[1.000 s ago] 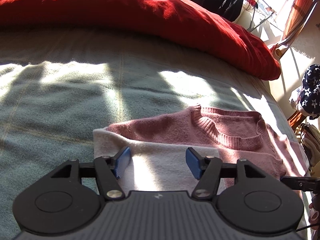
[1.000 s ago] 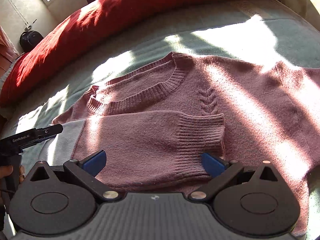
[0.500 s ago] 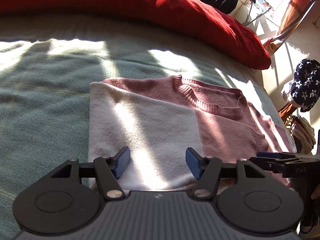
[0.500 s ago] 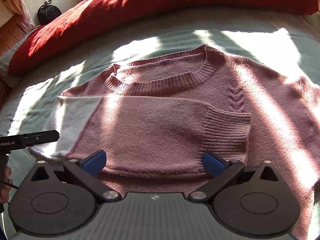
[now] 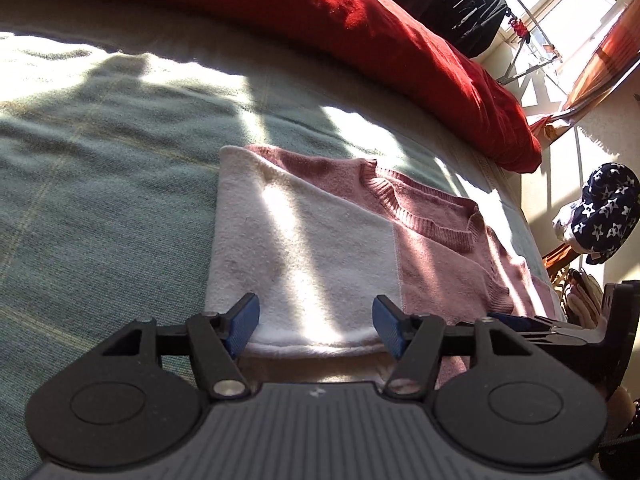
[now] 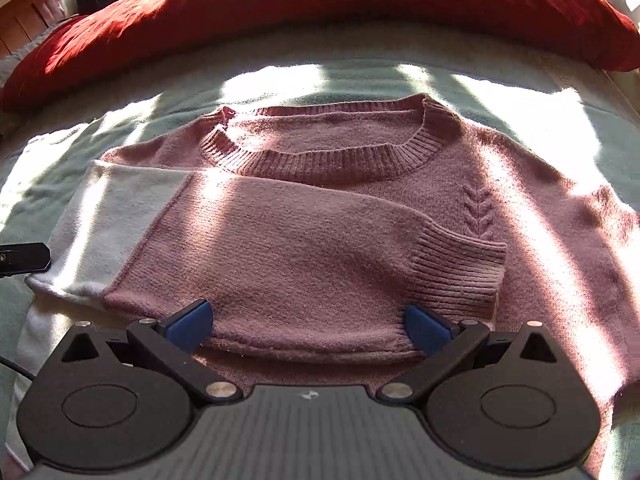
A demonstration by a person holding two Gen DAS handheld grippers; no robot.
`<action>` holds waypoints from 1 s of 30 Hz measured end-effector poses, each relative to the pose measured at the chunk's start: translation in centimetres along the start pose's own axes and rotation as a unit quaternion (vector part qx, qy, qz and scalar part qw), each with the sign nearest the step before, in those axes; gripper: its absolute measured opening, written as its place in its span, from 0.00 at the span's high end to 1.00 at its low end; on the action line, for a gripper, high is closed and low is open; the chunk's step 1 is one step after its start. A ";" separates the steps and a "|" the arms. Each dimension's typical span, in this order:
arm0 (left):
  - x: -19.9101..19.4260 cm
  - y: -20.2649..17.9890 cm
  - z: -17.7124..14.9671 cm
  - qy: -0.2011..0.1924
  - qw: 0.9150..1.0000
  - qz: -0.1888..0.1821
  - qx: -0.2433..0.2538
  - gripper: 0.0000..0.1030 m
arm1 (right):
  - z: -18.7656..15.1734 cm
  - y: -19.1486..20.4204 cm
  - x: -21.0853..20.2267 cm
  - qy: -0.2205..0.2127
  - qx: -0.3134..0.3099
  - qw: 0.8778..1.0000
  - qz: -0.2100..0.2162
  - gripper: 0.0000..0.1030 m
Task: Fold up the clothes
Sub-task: 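Smooth the folded side of the sweater with the open left tool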
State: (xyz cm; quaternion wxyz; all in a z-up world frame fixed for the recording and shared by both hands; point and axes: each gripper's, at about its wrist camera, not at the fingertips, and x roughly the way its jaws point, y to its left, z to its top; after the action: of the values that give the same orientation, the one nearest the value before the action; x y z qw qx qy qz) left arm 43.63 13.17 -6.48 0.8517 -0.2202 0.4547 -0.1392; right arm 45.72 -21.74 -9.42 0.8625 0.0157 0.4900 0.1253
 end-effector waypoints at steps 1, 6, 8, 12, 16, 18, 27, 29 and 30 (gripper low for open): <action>-0.3 -0.1 0.1 -0.005 1.000 -0.001 0.003 0.40 | -0.1 0.2 0.1 -0.002 -0.001 1.000 -0.006 0.00; -1.7 -0.2 0.7 -0.024 0.999 -0.010 0.022 0.40 | 0.1 0.4 0.3 -0.005 -0.001 1.000 -0.021 0.00; -2.0 -0.2 0.8 -0.026 0.999 -0.019 0.030 0.40 | 0.2 0.5 0.4 -0.003 -0.002 1.000 -0.024 0.00; -1.4 0.1 0.7 -0.003 0.999 -0.040 0.037 0.39 | 0.2 0.8 0.4 -0.003 -0.001 0.999 -0.032 0.00; -0.1 1.0 -0.4 0.016 0.999 -0.035 0.022 0.40 | 0.3 1.1 0.6 0.001 0.001 0.999 -0.043 0.00; -0.8 0.9 -0.2 -0.002 0.999 -0.043 0.018 0.40 | 0.3 1.2 0.6 0.001 -0.001 0.999 -0.046 0.00; -0.9 0.4 -0.4 0.007 0.999 -0.037 0.039 0.37 | 0.3 1.4 0.7 0.000 -0.002 0.999 -0.054 0.00; -1.3 0.5 -0.5 0.001 0.999 -0.036 0.030 0.37 | 0.1 1.4 0.7 -0.008 -0.003 0.999 -0.053 0.00; -1.6 0.5 -0.7 -0.002 0.999 -0.035 0.024 0.37 | 0.0 1.4 0.6 -0.012 -0.004 0.998 -0.054 0.00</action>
State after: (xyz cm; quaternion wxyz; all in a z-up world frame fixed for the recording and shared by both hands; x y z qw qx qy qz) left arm 42.25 14.15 -5.96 0.8520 -0.2162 0.4417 -0.1794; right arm 45.72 -20.20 -9.75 0.8741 -0.0125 0.4789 0.0804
